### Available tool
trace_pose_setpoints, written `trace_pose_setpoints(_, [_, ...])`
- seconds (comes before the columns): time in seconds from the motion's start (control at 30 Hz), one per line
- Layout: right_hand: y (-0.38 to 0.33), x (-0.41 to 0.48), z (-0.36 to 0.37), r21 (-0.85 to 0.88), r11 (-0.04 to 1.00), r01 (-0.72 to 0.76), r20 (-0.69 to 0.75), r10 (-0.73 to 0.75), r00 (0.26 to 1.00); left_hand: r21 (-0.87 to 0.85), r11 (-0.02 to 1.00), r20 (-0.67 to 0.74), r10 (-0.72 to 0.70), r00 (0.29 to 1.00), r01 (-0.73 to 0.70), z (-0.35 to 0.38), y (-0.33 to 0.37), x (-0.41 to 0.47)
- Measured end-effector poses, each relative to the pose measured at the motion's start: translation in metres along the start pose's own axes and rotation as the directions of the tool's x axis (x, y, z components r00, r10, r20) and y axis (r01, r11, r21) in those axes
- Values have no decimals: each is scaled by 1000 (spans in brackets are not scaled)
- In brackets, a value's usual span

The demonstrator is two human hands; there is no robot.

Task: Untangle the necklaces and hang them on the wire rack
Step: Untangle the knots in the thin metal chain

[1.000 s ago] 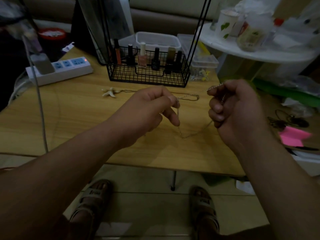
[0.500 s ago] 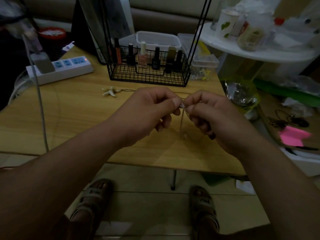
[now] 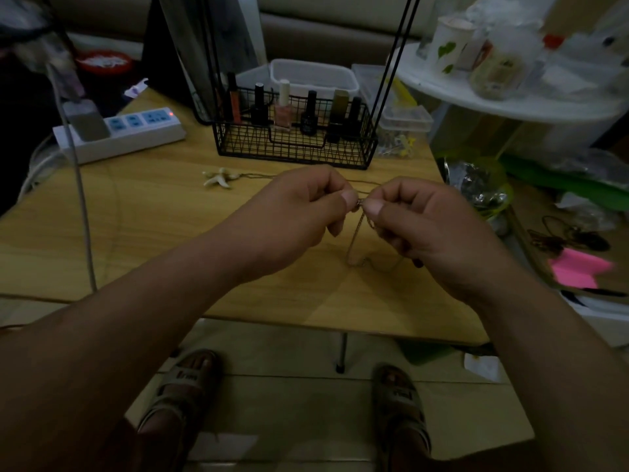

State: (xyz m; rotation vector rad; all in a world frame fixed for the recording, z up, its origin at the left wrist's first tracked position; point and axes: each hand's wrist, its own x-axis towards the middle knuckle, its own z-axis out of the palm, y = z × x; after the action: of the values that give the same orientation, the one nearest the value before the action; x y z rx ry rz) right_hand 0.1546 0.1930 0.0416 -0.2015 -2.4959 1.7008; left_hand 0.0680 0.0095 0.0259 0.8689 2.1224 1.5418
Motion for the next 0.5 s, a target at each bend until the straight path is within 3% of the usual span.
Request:
trace_pose_setpoints(0.37, [-1,0,-2,-43,998,-37,49,39,998,-6,999,-34,45,998,-45,1,1,0])
trace_pose_setpoints(0.5, [2,0,-3,-114,993,26,4,-26,1000,-13,999,-36,40,999,-41,0,-2,3])
